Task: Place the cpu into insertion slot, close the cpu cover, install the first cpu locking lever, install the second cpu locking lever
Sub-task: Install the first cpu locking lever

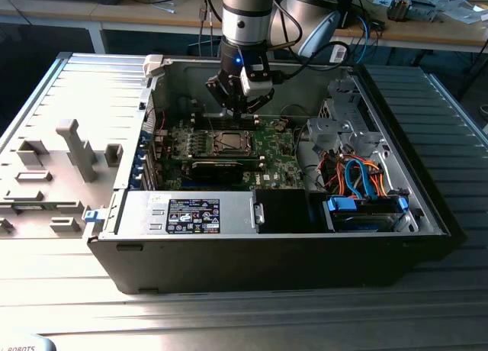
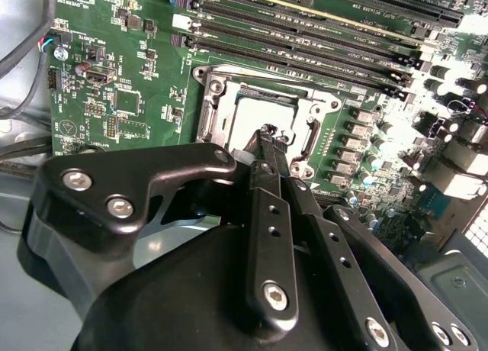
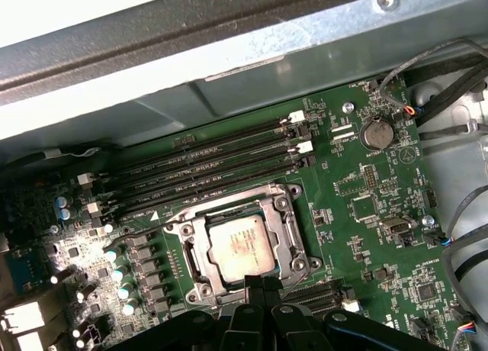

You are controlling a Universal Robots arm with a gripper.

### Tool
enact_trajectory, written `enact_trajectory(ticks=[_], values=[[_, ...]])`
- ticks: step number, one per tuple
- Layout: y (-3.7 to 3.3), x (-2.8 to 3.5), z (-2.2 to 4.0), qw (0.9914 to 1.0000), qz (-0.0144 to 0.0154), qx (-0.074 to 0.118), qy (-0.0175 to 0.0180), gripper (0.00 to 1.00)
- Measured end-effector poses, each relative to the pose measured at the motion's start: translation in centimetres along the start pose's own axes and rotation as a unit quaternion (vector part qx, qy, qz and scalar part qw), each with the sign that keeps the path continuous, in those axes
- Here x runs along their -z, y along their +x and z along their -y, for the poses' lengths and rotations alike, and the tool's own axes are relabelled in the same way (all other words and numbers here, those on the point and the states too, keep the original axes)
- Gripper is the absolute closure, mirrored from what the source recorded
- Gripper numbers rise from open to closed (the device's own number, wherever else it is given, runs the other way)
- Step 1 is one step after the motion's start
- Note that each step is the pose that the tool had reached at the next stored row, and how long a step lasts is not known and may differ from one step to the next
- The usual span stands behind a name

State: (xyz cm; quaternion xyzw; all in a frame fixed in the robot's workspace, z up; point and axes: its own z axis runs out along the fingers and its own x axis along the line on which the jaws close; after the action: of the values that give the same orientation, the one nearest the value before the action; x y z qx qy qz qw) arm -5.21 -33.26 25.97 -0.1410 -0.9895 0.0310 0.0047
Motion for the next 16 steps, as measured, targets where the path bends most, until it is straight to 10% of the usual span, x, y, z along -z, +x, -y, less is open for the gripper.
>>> enact_trajectory(ticks=[16], values=[[0.01, 0.18, 0.01, 0.99999, -0.0011, 0.000, -0.0041, 0.89]])
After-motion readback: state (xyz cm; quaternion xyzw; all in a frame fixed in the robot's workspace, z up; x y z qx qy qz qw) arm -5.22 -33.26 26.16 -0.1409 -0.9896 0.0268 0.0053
